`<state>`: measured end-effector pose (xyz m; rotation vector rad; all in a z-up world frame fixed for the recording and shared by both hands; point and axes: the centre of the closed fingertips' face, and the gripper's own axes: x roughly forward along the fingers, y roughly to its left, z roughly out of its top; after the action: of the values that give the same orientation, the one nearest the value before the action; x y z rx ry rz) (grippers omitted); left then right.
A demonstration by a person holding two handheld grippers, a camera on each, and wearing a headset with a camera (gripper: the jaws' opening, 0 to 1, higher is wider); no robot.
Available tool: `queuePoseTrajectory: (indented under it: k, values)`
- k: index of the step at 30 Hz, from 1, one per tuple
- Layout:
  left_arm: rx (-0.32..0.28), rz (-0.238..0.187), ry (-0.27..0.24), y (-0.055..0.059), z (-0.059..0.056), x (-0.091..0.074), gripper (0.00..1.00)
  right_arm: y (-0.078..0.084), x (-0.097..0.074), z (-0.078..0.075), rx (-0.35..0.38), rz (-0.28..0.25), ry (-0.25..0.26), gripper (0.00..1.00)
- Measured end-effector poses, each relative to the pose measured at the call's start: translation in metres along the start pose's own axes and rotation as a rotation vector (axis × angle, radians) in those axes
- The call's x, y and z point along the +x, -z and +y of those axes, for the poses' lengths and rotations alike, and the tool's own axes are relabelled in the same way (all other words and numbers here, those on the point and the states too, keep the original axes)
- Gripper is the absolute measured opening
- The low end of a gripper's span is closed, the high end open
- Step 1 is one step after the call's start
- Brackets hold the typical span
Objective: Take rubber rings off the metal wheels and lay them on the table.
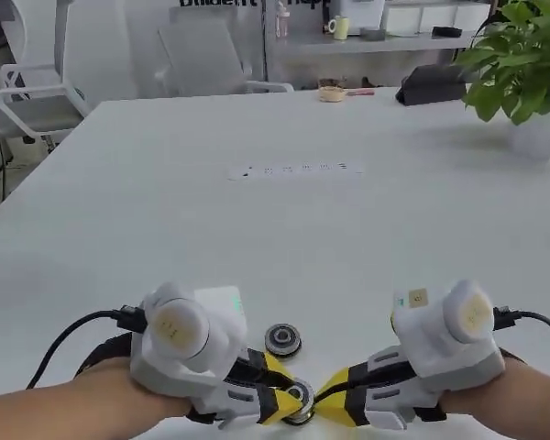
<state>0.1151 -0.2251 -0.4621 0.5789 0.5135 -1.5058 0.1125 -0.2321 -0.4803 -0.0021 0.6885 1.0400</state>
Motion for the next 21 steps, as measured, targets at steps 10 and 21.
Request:
queuePoseTrajectory:
  k: [10,21]
  values:
    - [-0.002,0.000,-0.019,0.000,0.000,0.001,0.07,-0.011,-0.009,-0.008,0.351,-0.137,-0.025,0.00]
    - [-0.009,0.008,-0.034,-0.003,0.001,0.004,0.07,-0.016,-0.009,-0.002,0.398,-0.163,-0.060,0.00]
